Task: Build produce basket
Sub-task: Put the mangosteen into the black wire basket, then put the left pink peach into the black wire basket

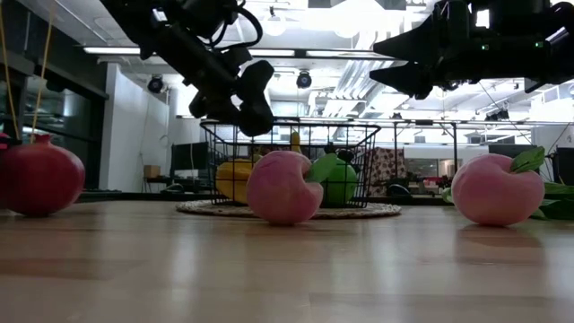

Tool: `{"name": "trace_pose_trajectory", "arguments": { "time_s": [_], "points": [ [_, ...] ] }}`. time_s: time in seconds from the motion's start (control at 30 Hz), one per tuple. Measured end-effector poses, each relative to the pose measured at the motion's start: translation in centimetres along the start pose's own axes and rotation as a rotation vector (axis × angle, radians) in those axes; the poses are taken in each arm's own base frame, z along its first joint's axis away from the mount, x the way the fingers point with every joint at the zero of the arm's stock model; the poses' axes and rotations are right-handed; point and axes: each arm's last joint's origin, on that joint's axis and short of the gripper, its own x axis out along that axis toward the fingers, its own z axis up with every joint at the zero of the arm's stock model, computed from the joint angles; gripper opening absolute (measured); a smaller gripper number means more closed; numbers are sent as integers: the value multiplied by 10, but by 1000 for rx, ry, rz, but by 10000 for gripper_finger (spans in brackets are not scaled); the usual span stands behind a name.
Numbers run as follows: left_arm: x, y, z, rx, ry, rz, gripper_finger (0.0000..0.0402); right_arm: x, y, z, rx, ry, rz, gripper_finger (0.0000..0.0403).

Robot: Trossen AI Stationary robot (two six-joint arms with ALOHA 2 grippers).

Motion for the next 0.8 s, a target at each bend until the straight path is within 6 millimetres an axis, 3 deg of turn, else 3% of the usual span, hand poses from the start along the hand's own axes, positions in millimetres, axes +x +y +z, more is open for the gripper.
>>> {"name": "trace_pose_trajectory", "arguments": {
  "time_s": [0.43,0.67,0.8],
  "points": [
    [-6,3,8,66,-39,36,375,0,0,0,-1,0,0,392],
    [-49,-3,32,56,-129,-179,376,0,0,0,-3,1,0,392],
    [-82,-14,24,100,-163,-309,376,0,0,0,-3,1,0,392]
  ]
}}
